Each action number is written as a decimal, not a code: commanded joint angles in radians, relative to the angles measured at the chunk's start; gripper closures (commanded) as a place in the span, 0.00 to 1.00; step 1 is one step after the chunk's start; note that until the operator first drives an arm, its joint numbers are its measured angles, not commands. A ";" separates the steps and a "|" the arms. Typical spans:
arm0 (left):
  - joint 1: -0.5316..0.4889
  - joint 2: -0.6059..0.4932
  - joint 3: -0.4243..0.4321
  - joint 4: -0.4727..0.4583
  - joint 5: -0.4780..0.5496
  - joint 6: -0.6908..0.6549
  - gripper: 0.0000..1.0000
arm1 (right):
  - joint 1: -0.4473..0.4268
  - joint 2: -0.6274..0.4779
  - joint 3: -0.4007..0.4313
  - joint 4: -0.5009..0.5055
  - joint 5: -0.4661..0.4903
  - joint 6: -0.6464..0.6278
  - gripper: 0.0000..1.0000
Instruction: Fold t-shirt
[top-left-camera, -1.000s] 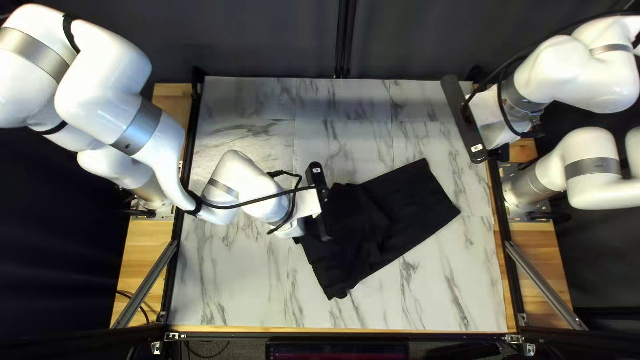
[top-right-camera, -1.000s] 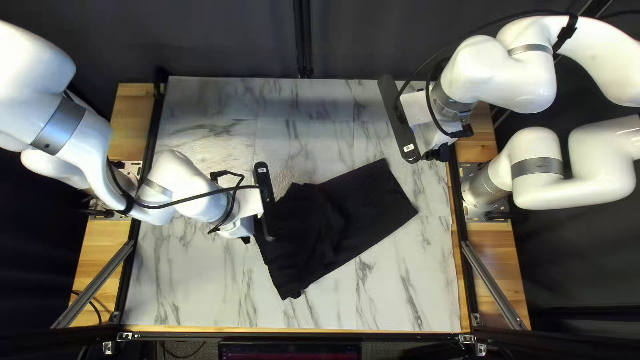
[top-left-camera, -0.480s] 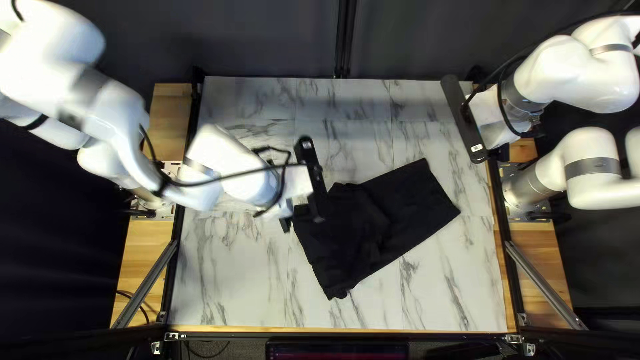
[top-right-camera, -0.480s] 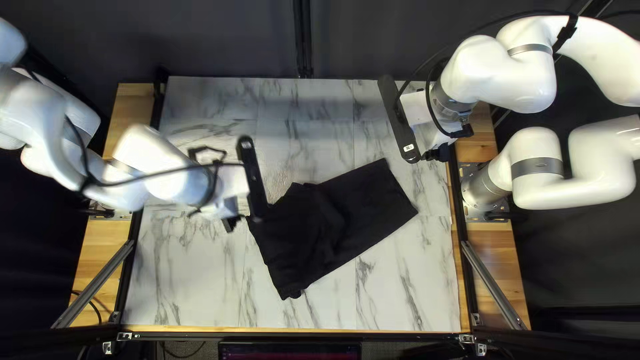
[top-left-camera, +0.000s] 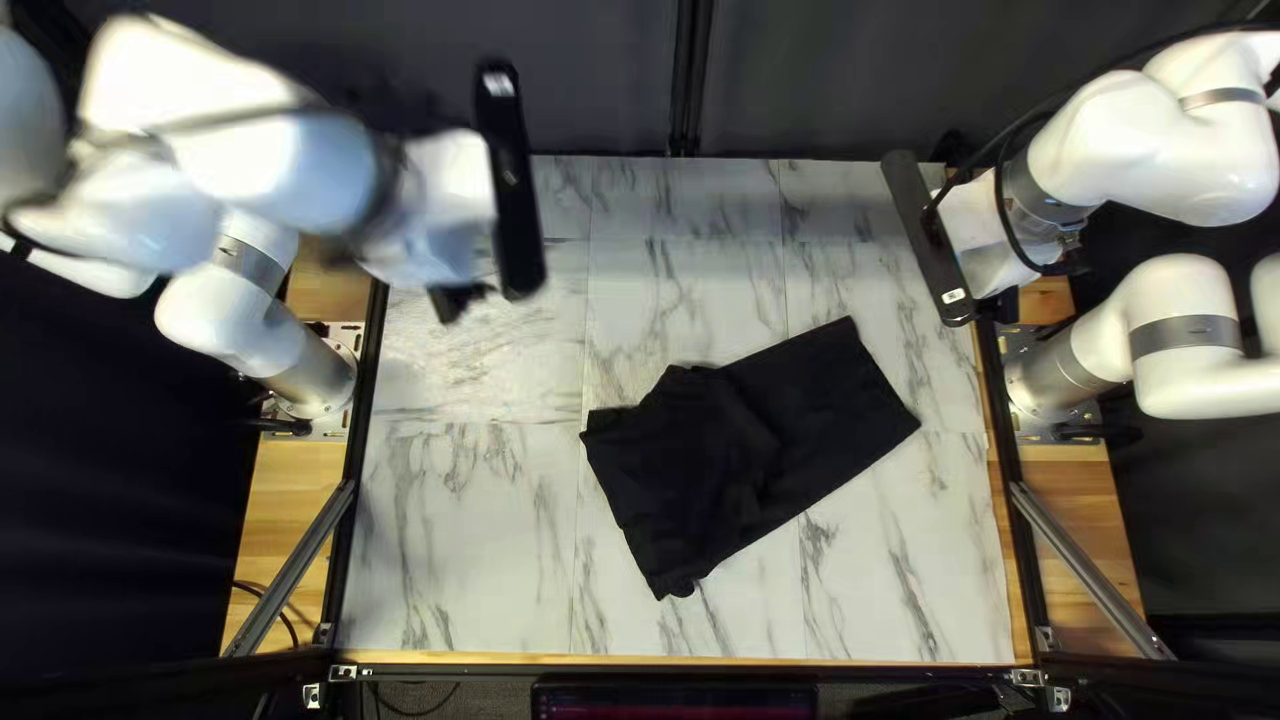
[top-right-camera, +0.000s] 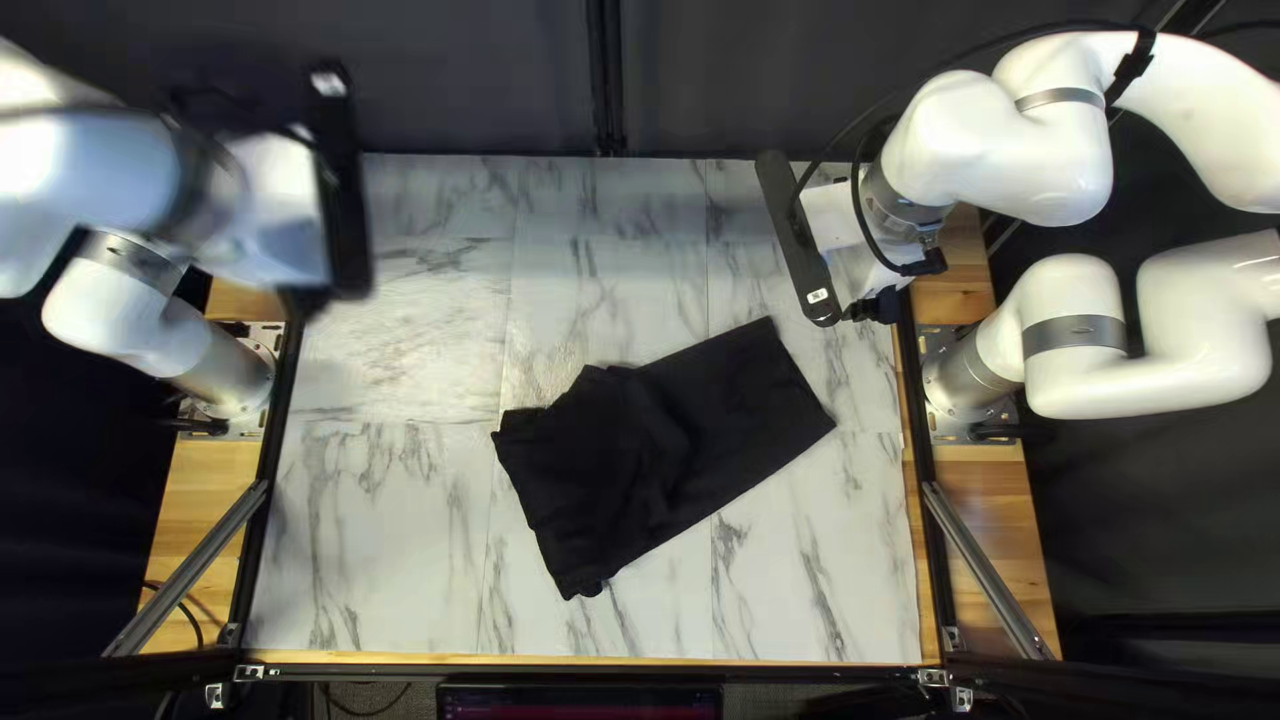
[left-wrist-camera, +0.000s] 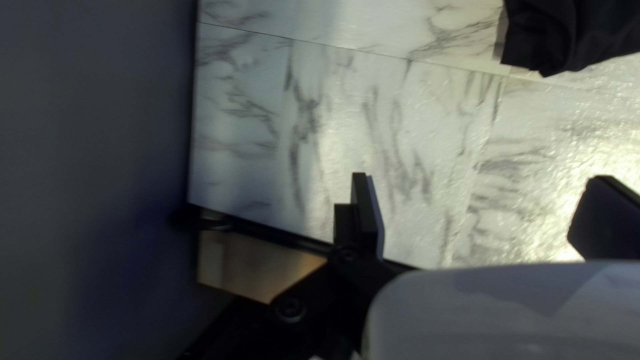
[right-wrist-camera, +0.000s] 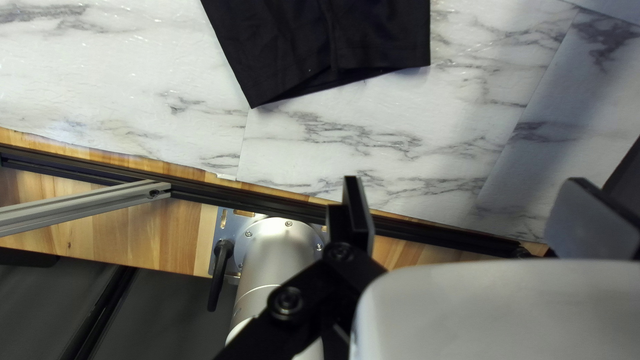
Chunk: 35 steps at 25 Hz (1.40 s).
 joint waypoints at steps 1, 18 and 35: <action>0.000 -0.001 -0.001 0.000 0.001 0.002 0.00 | 0.000 0.000 0.000 0.000 0.000 0.000 0.00; 0.000 -0.001 -0.001 0.000 0.001 0.002 0.00 | 0.000 0.000 0.000 0.000 0.000 0.000 0.00; 0.000 -0.001 -0.001 0.000 0.001 0.002 0.00 | 0.458 0.397 0.173 -0.055 -0.393 0.498 0.00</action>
